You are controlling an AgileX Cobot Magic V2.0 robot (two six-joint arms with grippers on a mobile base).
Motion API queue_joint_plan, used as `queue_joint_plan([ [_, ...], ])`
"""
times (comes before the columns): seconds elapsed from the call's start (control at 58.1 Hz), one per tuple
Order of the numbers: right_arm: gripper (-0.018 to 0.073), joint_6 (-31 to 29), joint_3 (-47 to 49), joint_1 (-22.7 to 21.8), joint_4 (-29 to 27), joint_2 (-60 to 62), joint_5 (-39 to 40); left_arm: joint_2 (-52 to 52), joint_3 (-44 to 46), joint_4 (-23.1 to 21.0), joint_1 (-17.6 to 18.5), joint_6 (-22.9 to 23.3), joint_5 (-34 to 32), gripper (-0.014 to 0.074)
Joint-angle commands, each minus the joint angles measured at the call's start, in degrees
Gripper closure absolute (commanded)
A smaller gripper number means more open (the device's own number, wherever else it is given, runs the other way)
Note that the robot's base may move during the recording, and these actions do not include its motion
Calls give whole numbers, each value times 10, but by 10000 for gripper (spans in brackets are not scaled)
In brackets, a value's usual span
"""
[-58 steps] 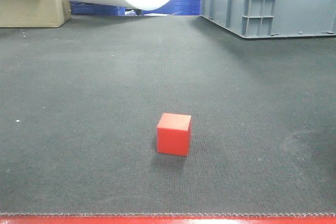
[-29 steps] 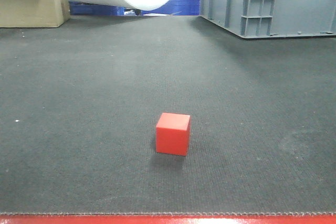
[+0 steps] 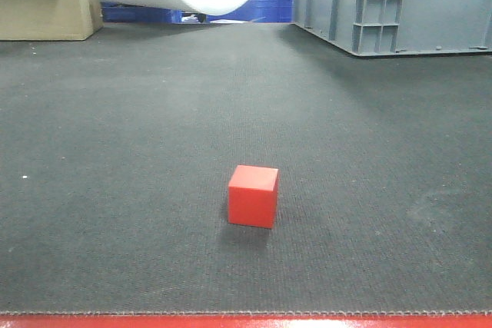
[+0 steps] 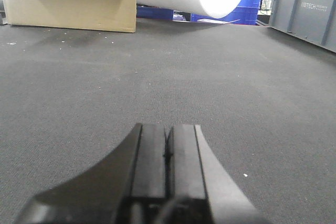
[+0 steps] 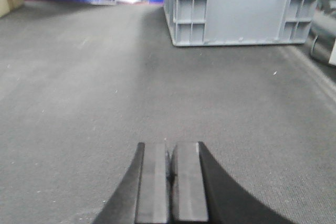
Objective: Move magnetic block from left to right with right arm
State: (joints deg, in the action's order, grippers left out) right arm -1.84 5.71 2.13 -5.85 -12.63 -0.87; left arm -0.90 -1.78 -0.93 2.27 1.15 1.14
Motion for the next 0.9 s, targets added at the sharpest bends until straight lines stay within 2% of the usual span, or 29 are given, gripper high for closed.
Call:
queue_joint_plan([
  [0.0,504,-7,-12,-3,4,19,87,-4,-6,-4,3,1,-47,713],
  [0.258,504,-7,-75,-3,16,147,81,-4,-6,-4,3,1,-47,713],
  [0.396,504,-7,-75,-3,53,145,76,-4,-6,-4,3,1,-47,713],
  [0.551,504,-7,-75,-3,54,145,76,-4,-6,-4,3,1,-47,713],
  [0.603,504,-7,-75,-3,46,145,76,-4,-6,-4,3,1,-47,713],
  [0.723,504,-7,-75,-3,-10,145,66,-4,-6,-4,3,1,-47,713],
  [0.878,504,-7,-75,-3,-11,145,44,-4,-6,-4,3,1,-47,713],
])
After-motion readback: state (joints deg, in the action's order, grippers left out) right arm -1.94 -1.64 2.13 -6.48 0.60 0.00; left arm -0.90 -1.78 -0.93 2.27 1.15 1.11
